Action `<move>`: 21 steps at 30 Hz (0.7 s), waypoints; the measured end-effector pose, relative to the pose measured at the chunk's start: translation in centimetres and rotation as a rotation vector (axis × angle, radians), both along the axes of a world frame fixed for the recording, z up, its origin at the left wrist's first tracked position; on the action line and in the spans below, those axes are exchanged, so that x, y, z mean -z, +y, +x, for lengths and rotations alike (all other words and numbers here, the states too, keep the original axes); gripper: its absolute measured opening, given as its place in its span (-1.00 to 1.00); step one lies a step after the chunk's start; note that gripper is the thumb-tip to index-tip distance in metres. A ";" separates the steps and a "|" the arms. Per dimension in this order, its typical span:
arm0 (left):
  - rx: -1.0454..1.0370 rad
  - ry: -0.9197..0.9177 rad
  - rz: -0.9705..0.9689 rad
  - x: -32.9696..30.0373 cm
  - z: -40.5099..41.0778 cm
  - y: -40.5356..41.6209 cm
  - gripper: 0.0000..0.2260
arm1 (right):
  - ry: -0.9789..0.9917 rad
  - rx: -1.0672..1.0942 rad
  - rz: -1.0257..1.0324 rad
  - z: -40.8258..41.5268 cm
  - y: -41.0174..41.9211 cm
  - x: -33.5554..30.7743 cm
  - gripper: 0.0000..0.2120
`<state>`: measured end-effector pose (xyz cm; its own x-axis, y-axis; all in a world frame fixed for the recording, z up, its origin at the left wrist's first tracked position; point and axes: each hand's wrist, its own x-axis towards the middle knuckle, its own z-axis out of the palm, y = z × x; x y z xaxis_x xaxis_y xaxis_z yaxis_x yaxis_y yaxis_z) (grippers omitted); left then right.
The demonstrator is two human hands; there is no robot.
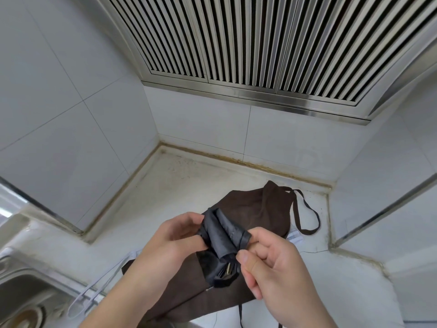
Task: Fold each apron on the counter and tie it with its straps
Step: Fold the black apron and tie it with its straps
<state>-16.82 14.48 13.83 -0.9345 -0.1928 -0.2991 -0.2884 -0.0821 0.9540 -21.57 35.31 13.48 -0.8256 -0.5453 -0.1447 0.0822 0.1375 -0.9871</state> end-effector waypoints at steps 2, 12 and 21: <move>0.061 -0.062 0.019 -0.8 0.2 -0.4 -0.66 | 0.088 -0.003 0.075 0.2 0.1 0.0 -0.79; 0.612 -0.462 -0.050 -1.3 -1.0 -0.2 -0.42 | 1.059 -0.360 0.662 -0.2 0.1 -2.0 -0.76; 0.368 -0.290 0.389 0.5 0.5 -0.1 -0.54 | 1.234 -0.274 0.588 -0.5 0.7 -1.0 -0.73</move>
<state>-16.30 14.34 13.33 -0.7891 0.3022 -0.5348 -0.6075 -0.2548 0.7523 -22.10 35.96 14.46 -0.4641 -0.8228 0.3281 -0.8855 0.4224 -0.1935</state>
